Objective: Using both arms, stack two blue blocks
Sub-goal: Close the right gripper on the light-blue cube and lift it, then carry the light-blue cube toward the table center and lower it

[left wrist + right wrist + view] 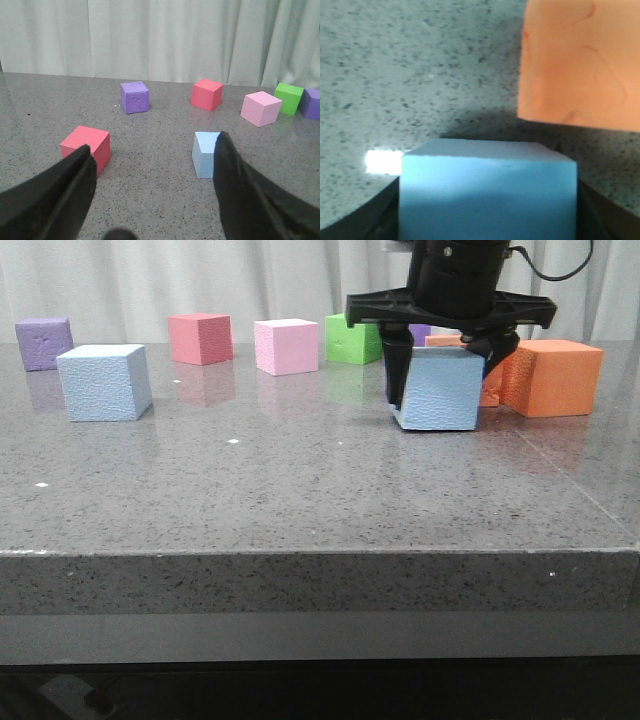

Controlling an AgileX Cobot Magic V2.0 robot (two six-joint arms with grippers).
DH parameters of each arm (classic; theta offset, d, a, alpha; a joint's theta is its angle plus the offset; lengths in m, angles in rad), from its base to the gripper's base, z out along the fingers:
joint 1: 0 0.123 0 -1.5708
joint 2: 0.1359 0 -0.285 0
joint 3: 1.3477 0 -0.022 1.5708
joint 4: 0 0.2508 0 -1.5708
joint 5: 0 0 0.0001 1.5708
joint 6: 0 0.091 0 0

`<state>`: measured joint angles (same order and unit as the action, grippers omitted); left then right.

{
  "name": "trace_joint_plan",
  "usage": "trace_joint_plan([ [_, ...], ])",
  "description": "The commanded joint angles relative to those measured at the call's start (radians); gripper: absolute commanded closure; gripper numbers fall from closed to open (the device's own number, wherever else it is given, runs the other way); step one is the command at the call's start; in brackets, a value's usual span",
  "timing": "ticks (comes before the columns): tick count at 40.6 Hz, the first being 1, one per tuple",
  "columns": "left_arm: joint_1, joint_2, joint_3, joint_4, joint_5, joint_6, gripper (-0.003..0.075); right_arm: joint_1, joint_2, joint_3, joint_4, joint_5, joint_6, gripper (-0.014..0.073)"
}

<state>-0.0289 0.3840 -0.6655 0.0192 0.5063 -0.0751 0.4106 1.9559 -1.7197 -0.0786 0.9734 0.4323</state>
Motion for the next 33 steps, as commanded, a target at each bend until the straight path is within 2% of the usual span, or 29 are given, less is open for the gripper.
trace_joint_plan([
  [1,-0.007,0.016,-0.025,-0.007,-0.081,-0.006,0.0227,-0.004,-0.056,-0.035,0.022,-0.024,0.004,0.023],
  [14,-0.007,0.016,-0.025,-0.007,-0.081,-0.006,0.0227,0.015,-0.057,-0.077,0.027,0.063,0.017,0.0234],
  [28,-0.007,0.016,-0.025,-0.007,-0.081,-0.006,0.0227,0.172,-0.038,-0.151,-0.152,0.064,0.258,0.0234],
  [33,-0.007,0.016,-0.025,-0.007,-0.081,-0.006,0.0227,0.211,-0.001,-0.19,-0.181,0.066,0.304,0.0231],
])
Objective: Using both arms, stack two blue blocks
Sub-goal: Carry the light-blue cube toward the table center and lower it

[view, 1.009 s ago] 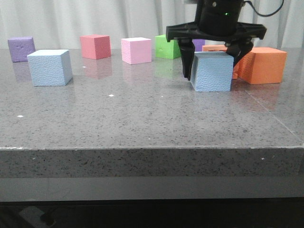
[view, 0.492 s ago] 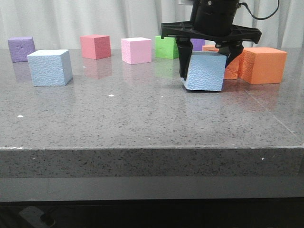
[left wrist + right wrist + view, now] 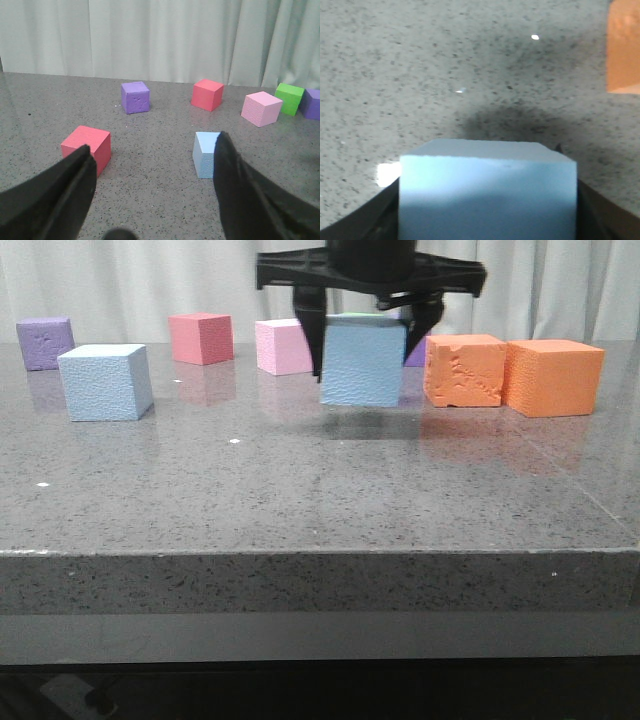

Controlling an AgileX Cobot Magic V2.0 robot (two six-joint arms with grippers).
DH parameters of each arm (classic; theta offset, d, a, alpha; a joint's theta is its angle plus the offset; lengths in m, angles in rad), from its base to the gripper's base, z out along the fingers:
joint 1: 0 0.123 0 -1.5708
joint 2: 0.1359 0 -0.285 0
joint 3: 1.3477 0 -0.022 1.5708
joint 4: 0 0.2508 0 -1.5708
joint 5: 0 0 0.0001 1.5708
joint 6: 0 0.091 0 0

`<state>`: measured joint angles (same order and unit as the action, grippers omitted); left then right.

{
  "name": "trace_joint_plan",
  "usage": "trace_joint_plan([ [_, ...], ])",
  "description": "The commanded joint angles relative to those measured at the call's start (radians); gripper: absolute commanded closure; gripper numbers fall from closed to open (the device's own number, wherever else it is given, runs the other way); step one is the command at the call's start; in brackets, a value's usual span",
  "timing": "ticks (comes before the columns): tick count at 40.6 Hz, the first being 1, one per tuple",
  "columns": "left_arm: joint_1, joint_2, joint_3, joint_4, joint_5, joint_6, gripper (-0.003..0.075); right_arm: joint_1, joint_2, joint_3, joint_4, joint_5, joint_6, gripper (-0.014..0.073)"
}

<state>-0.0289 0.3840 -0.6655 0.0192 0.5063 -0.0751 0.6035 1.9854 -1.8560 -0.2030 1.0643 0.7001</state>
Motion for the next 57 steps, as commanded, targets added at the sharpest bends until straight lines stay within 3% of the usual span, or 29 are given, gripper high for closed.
trace_joint_plan([
  [1,-0.007,0.016,-0.025,-0.007,-0.081,-0.006,0.0227,0.023,-0.021,-0.067,-0.057,-0.021,0.037,0.023],
  [8,-0.007,0.016,-0.025,-0.007,-0.081,-0.006,0.0227,0.053,0.055,-0.144,-0.06,0.007,0.037,0.0217],
  [19,-0.007,0.016,-0.025,-0.007,-0.081,-0.006,0.0227,0.068,0.146,-0.256,-0.078,0.111,0.035,0.0084],
  [27,-0.007,0.016,-0.025,-0.007,-0.081,-0.006,0.0227,0.071,0.146,-0.304,-0.065,0.124,0.023,0.0083],
  [39,-0.007,0.016,-0.025,-0.007,-0.081,-0.006,0.0227,0.073,0.146,-0.417,-0.052,0.253,-0.039,0.0083],
  [57,-0.007,0.016,-0.025,-0.007,-0.081,-0.006,0.0227,0.073,0.149,-0.422,-0.053,0.231,-0.074,0.0085],
])
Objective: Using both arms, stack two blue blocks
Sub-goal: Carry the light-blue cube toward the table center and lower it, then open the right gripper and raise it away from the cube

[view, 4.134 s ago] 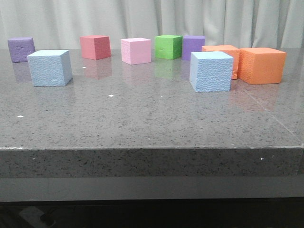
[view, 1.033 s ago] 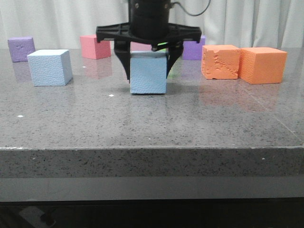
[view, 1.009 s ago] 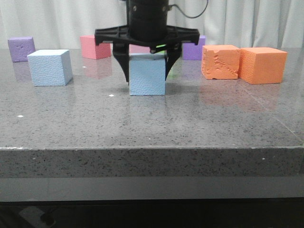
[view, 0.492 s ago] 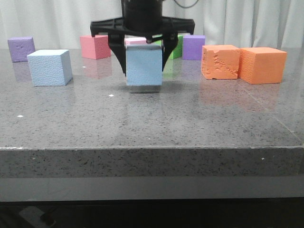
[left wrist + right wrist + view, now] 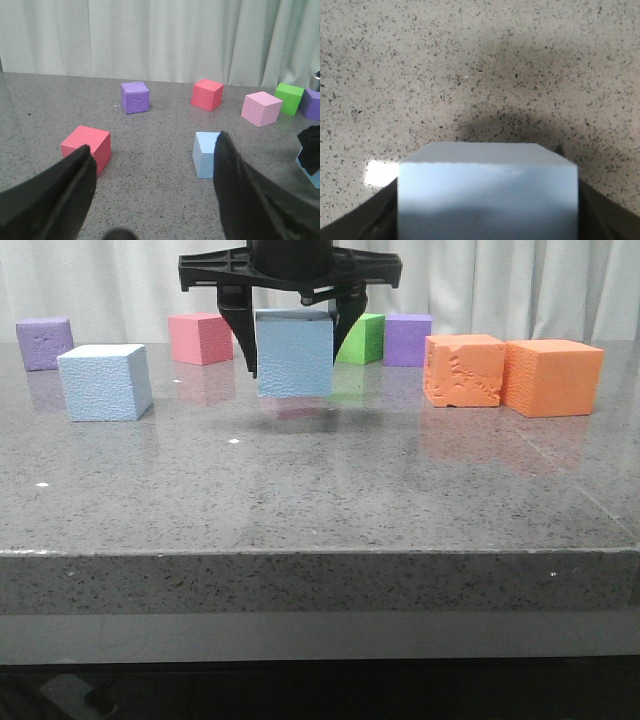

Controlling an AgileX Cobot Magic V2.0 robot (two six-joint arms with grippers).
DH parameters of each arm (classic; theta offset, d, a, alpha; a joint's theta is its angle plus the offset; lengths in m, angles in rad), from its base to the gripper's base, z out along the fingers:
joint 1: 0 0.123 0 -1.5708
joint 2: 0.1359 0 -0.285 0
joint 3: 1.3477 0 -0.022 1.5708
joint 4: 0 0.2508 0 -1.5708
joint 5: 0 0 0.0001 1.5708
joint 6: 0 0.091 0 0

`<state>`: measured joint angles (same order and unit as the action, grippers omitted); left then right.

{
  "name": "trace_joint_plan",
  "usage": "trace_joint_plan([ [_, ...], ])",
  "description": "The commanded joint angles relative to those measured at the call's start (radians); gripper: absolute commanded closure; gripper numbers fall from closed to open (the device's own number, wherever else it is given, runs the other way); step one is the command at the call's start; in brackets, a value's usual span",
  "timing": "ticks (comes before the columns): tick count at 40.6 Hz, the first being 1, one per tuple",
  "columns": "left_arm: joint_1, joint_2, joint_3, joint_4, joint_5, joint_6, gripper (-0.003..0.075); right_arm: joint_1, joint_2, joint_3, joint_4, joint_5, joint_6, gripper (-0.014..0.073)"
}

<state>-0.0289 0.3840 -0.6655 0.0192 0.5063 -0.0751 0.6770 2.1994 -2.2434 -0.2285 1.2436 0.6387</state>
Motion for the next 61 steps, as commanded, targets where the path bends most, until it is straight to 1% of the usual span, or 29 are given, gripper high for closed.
trace_joint_plan([
  [1,-0.007,0.016,-0.025,-0.007,-0.081,-0.006,0.0227,-0.001,-0.065,-0.034,-0.022,0.053,-0.012,0.0085],
  [13,-0.007,0.016,-0.025,-0.007,-0.081,-0.006,0.0227,-0.001,-0.024,-0.034,0.003,0.057,-0.026,0.0079],
  [23,-0.007,0.016,-0.025,-0.007,-0.081,-0.006,0.0227,-0.005,-0.021,-0.034,0.011,0.039,-0.028,0.0002],
  [30,-0.007,0.016,-0.025,-0.007,-0.081,-0.006,0.0227,-0.006,-0.023,-0.036,0.014,0.035,-0.03,0.0001],
  [36,-0.007,0.016,-0.025,-0.007,-0.081,-0.006,0.0227,-0.006,-0.05,-0.044,0.064,0.038,-0.078,0.0001],
  [41,-0.007,0.016,-0.025,-0.007,-0.081,-0.006,0.0227,-0.008,-0.098,-0.044,0.102,0.052,-0.188,0.0001],
  [45,-0.007,0.016,-0.025,-0.007,-0.081,-0.006,0.0227,-0.014,-0.15,-0.044,0.117,0.097,-0.314,0.0001],
  [50,-0.007,0.016,-0.025,-0.007,-0.081,-0.006,0.0227,-0.038,-0.225,-0.025,0.174,0.096,-0.453,0.0001],
  [56,-0.007,0.016,-0.025,-0.007,-0.081,-0.006,0.0227,-0.109,-0.324,0.056,0.294,0.096,-0.588,0.0001],
  [61,-0.007,0.016,-0.025,-0.007,-0.081,-0.006,0.0227,-0.186,-0.416,0.178,0.411,0.085,-0.676,0.0001],
])
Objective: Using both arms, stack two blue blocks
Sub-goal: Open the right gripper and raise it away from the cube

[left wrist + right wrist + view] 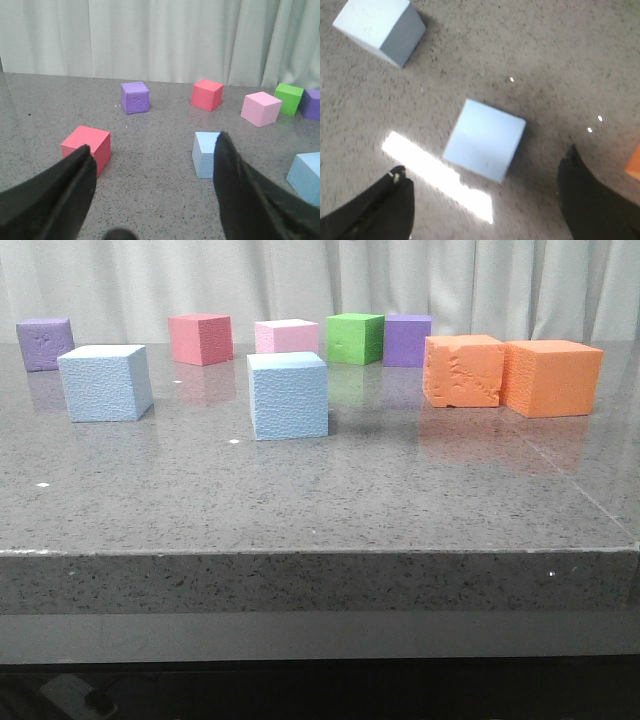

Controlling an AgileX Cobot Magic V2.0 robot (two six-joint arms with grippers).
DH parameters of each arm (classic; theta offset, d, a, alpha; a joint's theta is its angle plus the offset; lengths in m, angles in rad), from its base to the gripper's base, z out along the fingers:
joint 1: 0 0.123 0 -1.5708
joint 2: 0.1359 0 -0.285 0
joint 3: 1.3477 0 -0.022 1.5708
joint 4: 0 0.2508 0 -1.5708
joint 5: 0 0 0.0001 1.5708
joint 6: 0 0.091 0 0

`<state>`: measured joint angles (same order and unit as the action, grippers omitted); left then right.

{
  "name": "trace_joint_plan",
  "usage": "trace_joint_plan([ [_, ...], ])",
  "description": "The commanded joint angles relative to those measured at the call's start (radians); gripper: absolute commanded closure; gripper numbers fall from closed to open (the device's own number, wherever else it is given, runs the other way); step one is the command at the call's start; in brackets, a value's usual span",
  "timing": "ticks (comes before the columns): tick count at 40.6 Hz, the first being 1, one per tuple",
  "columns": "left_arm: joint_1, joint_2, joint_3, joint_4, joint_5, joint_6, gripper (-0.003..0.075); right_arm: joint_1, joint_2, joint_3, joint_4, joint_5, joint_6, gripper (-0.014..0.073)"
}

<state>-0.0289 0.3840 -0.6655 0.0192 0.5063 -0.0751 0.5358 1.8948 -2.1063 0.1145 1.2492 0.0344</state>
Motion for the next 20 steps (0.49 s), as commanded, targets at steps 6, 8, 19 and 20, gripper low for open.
trace_joint_plan([
  [6,-0.007,0.016,-0.025,-0.007,-0.081,-0.006,0.0227,-0.086,-0.263,0.233,0.138,0.005,-0.176,0.0001],
  [8,-0.007,0.016,-0.025,-0.007,-0.081,-0.006,0.0227,-0.087,-0.323,0.306,0.138,-0.03,-0.192,0.0001],
  [19,-0.007,0.016,-0.025,-0.007,-0.081,-0.006,0.0227,-0.086,-0.667,0.713,0.137,-0.298,-0.213,0.0001],
  [20,-0.007,0.016,-0.025,-0.007,-0.081,-0.006,0.0227,-0.086,-0.694,0.755,0.137,-0.328,-0.213,0.0001],
])
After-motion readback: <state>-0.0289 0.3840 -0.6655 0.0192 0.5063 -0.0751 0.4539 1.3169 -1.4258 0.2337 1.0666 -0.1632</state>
